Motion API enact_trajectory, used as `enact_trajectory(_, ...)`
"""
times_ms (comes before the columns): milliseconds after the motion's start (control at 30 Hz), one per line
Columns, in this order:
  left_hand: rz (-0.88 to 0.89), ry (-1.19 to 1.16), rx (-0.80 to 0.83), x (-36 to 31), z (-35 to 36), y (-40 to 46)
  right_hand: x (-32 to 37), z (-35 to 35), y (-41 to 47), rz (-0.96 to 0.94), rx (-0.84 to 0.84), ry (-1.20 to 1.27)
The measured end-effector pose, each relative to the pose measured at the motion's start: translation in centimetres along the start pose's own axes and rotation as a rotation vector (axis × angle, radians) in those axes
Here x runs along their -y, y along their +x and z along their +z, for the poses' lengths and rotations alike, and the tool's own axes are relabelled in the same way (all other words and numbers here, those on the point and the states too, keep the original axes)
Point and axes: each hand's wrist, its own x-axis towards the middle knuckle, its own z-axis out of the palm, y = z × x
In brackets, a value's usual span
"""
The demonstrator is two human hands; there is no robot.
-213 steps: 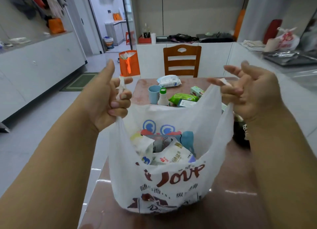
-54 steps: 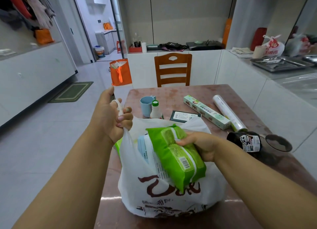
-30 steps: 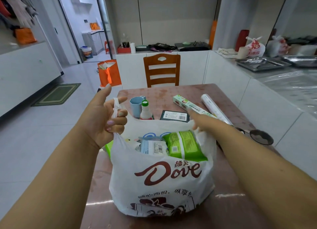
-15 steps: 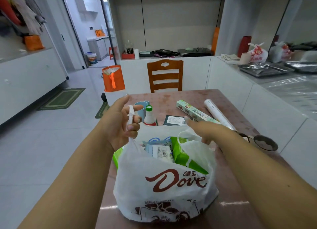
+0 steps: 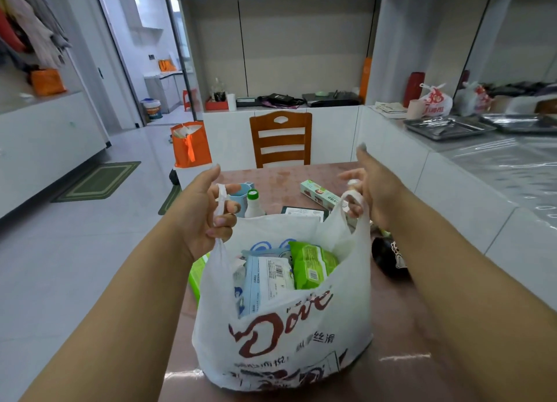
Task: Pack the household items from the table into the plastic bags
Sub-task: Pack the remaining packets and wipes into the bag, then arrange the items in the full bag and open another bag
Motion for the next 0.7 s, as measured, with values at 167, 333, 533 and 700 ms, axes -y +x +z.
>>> enact_trajectory(167,0.01,0.077,-0.062,0.0,0.1,0.0,-0.7,1.0,-0.4,0.08,-0.104,-0.198)
enact_trajectory(333,0.05,0.188,-0.218,-0.9,-0.3,0.3,1.9,1.3,-0.1,-0.12,-0.254,-0.781)
enact_trajectory(533,0.094,0.303,-0.405,-2.2,-3.5,1.6,4.9,4.3,1.2,-0.236,-0.239,-0.982)
enact_trajectory(700,-0.002,0.23,-0.502,-0.8,-7.7,5.6,7.2,9.1,5.4,-0.106,0.057,-0.849)
